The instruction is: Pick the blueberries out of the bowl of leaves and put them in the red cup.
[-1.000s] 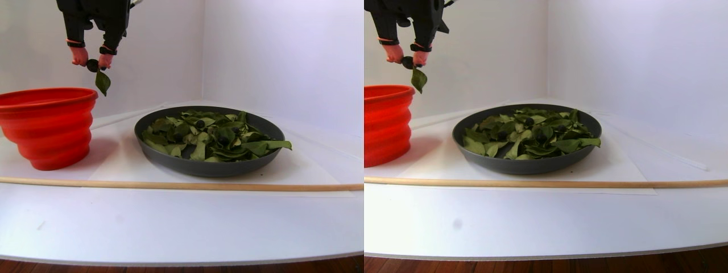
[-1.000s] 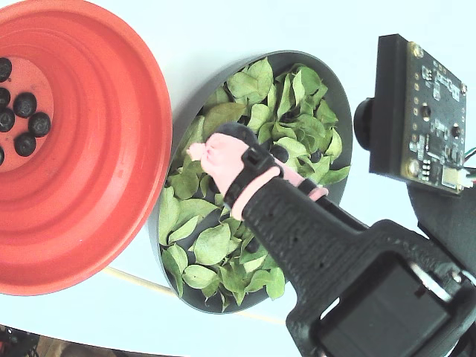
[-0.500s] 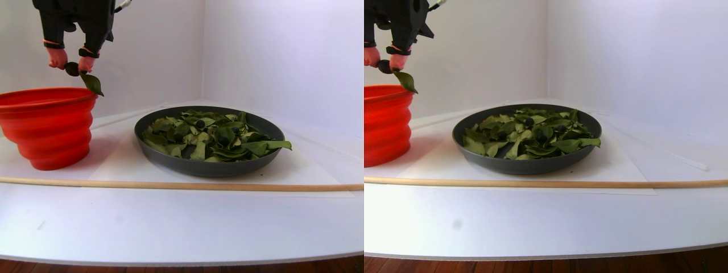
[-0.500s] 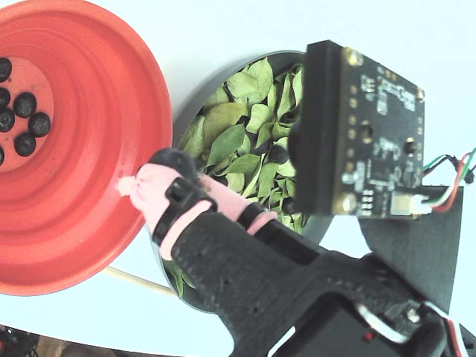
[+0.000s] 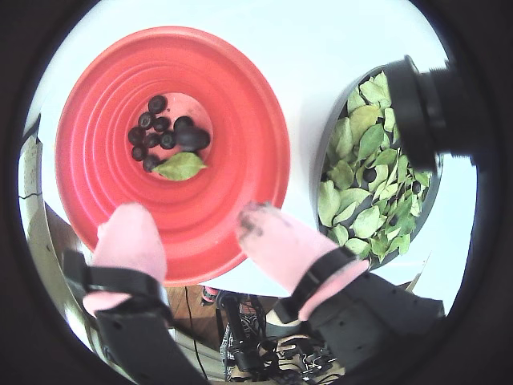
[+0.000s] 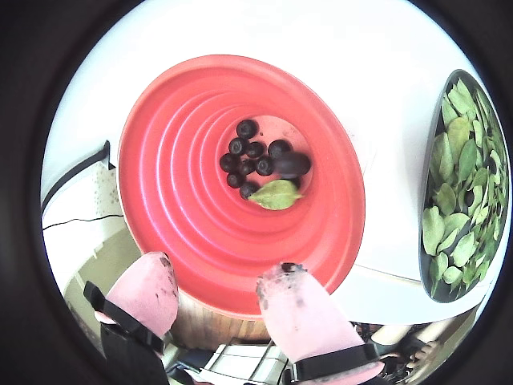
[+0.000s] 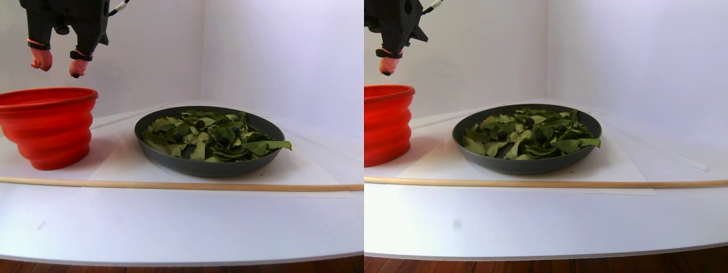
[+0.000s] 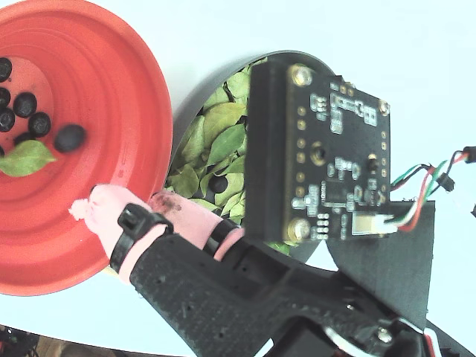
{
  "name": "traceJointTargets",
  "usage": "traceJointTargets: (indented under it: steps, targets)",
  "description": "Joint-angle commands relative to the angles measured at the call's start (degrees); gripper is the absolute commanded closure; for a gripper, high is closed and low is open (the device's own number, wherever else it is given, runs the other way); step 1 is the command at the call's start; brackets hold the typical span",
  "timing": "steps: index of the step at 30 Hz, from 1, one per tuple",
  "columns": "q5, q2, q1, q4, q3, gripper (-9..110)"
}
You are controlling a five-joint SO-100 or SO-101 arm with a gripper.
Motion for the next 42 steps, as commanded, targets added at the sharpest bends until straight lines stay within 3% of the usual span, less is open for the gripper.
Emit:
traceJointTargets:
  steps: [1, 42]
  targets:
    - [0.0, 5.7, -0.6, -0.8, -0.2, 81]
    - [-10.9, 5.3, 16.6, -0.7, -2.7, 85]
